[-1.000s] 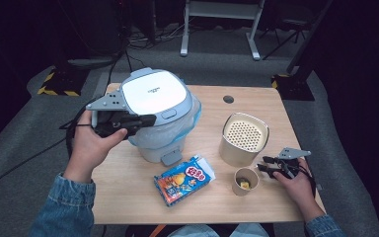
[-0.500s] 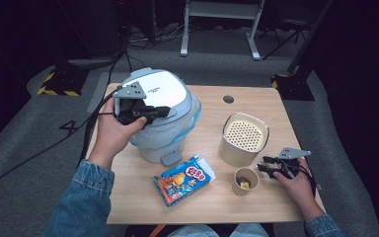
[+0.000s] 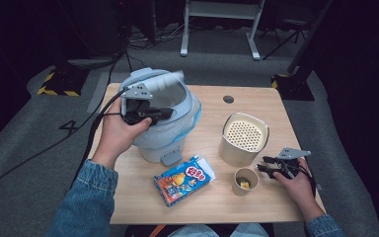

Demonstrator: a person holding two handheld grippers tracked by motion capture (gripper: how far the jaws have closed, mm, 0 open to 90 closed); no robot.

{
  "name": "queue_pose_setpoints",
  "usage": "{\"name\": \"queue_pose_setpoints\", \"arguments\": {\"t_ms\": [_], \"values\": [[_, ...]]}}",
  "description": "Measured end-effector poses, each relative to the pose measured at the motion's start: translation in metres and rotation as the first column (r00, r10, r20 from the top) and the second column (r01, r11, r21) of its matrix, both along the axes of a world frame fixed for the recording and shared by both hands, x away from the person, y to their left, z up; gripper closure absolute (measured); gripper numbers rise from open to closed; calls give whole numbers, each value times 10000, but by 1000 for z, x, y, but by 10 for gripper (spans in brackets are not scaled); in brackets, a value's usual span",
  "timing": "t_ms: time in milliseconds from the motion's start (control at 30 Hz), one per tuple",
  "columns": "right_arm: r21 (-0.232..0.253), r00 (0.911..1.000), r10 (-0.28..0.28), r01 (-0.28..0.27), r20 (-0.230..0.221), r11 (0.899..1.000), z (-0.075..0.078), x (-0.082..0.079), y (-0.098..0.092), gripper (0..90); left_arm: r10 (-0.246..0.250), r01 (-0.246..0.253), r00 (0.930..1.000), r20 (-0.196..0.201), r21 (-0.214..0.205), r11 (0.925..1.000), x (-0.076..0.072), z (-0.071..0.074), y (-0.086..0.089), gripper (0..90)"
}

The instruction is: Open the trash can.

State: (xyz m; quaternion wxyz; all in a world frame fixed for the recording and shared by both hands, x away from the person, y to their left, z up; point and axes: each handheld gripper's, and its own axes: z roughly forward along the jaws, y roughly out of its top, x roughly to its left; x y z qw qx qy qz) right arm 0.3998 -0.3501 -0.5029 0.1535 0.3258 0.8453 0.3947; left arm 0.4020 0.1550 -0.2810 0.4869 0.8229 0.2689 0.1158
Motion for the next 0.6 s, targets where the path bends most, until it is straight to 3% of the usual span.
{"name": "queue_pose_setpoints", "arguments": {"t_ms": [100,133,167,200,267,300,333,467,600], "values": [[-1,10000,-11,11,-2,10000,0,0,0,521,88,-95,9995,308,212,9997,-1,0,-1,900],[-6,10000,-10,10,-1,10000,0,0,0,521,64,-68,9993,361,102,9999,-1,0,-1,900],[-15,10000,-50,50,-4,10000,0,0,0,486,83,-81,9995,307,-59,9999,-2,0,-1,802],[-15,10000,-50,50,-4,10000,0,0,0,486,107,-102,9994,321,-165,9998,-2,-1,-1,802],[-42,10000,-49,49,-64,10000,0,1,0,417,249,-238,9983,532,-222,9995,-7,-1,0,631],[-42,10000,-49,49,-64,10000,0,1,0,417,249,-238,9983,532,-222,9995,-7,-1,0,606],[-126,10000,-33,32,-84,9999,0,1,0,357,174,-158,9982,577,-281,9995,-9,-1,1,585],[-174,9999,-96,94,-109,9998,0,0,1,332,-552,568,9959,712,-208,9982,-24,-1,5,519],[-224,9996,-185,180,-214,9996,1,-2,0,332,-700,700,9943,810,36,9975,-42,-4,11,503]]}}
